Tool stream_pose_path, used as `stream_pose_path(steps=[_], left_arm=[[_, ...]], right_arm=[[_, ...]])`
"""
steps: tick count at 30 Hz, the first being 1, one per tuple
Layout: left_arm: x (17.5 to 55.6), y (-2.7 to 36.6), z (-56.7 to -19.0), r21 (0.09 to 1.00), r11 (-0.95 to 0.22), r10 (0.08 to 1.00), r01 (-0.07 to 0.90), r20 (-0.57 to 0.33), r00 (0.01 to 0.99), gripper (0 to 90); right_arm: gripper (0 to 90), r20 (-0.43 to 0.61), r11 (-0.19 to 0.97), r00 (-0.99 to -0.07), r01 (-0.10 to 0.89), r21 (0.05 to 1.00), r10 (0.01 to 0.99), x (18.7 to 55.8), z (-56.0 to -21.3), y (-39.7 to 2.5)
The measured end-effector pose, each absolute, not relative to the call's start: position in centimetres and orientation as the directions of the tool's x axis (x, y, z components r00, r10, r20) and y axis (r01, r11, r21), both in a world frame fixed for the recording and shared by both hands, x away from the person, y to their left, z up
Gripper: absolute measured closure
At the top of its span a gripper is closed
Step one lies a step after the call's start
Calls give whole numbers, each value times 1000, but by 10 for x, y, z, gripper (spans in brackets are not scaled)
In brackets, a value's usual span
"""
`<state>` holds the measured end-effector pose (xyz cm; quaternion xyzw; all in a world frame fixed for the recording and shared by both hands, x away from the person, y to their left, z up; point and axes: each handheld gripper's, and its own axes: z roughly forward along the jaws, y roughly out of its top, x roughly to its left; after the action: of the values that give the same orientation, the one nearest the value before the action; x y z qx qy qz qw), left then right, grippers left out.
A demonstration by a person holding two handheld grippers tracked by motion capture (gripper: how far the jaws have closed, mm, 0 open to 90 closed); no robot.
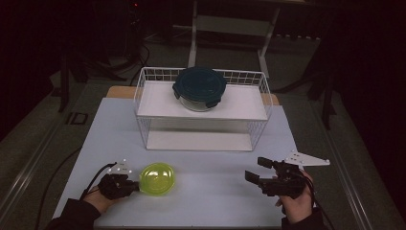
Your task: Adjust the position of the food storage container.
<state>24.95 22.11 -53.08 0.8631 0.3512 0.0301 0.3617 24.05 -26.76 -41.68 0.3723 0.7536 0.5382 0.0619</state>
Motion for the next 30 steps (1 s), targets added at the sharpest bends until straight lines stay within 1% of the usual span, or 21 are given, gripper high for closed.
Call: stream_pose_path(steps=[9, 20, 30], left_arm=[[259, 204, -531, 651, -505, 608, 567, -197, 769, 883], [265, 203, -529, 649, -496, 614, 577, -208, 761, 883], [272, 184, -528, 646, -519, 589, 560, -205, 782, 884]], right_arm=[[175, 313, 136, -715, 495, 858, 625, 240, -416, -269], [175, 315, 137, -715, 497, 857, 624, 239, -416, -270], [175, 315, 136, -713, 497, 857, 626, 239, -417, -271]])
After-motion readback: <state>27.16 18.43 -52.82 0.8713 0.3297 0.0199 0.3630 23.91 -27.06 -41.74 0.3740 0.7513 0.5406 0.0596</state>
